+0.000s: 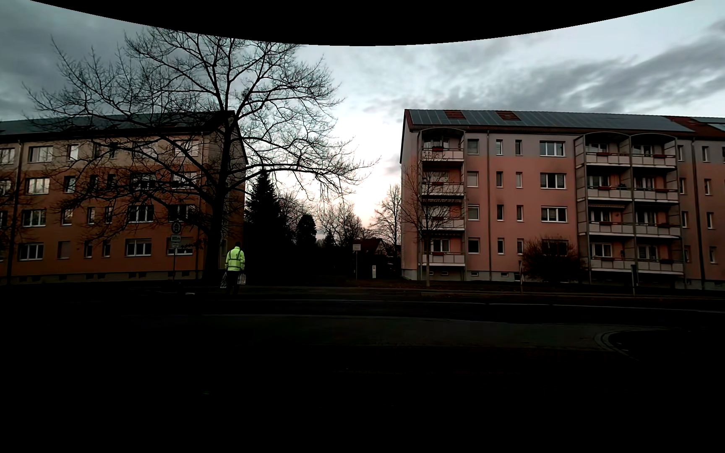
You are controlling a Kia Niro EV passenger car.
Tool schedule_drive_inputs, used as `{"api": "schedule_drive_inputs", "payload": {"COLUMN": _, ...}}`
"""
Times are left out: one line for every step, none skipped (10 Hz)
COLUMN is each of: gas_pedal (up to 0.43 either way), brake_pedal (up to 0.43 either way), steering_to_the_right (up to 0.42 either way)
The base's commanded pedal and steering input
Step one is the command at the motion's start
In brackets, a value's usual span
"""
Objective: Follow the waypoints while adhering to traffic rules and regulations
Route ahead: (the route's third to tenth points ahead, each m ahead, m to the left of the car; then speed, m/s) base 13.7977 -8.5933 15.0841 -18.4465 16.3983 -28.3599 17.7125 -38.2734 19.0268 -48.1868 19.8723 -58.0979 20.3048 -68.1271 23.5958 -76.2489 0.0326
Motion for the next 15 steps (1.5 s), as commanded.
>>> {"api": "schedule_drive_inputs", "payload": {"gas_pedal": 0.000, "brake_pedal": 0.530, "steering_to_the_right": -0.065}}
{"api": "schedule_drive_inputs", "payload": {"gas_pedal": 0.000, "brake_pedal": 0.524, "steering_to_the_right": -0.064}}
{"api": "schedule_drive_inputs", "payload": {"gas_pedal": 0.000, "brake_pedal": 0.494, "steering_to_the_right": -0.065}}
{"api": "schedule_drive_inputs", "payload": {"gas_pedal": 0.000, "brake_pedal": 0.311, "steering_to_the_right": -0.064}}
{"api": "schedule_drive_inputs", "payload": {"gas_pedal": 0.000, "brake_pedal": 0.098, "steering_to_the_right": -0.062}}
{"api": "schedule_drive_inputs", "payload": {"gas_pedal": 0.000, "brake_pedal": 0.000, "steering_to_the_right": -0.061}}
{"api": "schedule_drive_inputs", "payload": {"gas_pedal": 0.000, "brake_pedal": 0.000, "steering_to_the_right": -0.059}}
{"api": "schedule_drive_inputs", "payload": {"gas_pedal": 0.000, "brake_pedal": 0.000, "steering_to_the_right": -0.058}}
{"api": "schedule_drive_inputs", "payload": {"gas_pedal": 0.000, "brake_pedal": 0.000, "steering_to_the_right": -0.055}}
{"api": "schedule_drive_inputs", "payload": {"gas_pedal": 0.138, "brake_pedal": 0.000, "steering_to_the_right": -0.052}}
{"api": "schedule_drive_inputs", "payload": {"gas_pedal": 0.220, "brake_pedal": 0.000, "steering_to_the_right": -0.046}}
{"api": "schedule_drive_inputs", "payload": {"gas_pedal": 0.220, "brake_pedal": 0.000, "steering_to_the_right": -0.034}}
{"api": "schedule_drive_inputs", "payload": {"gas_pedal": 0.220, "brake_pedal": 0.000, "steering_to_the_right": -0.023}}
{"api": "schedule_drive_inputs", "payload": {"gas_pedal": 0.220, "brake_pedal": 0.000, "steering_to_the_right": -0.017}}
{"api": "schedule_drive_inputs", "payload": {"gas_pedal": 0.220, "brake_pedal": 0.000, "steering_to_the_right": -0.009}}
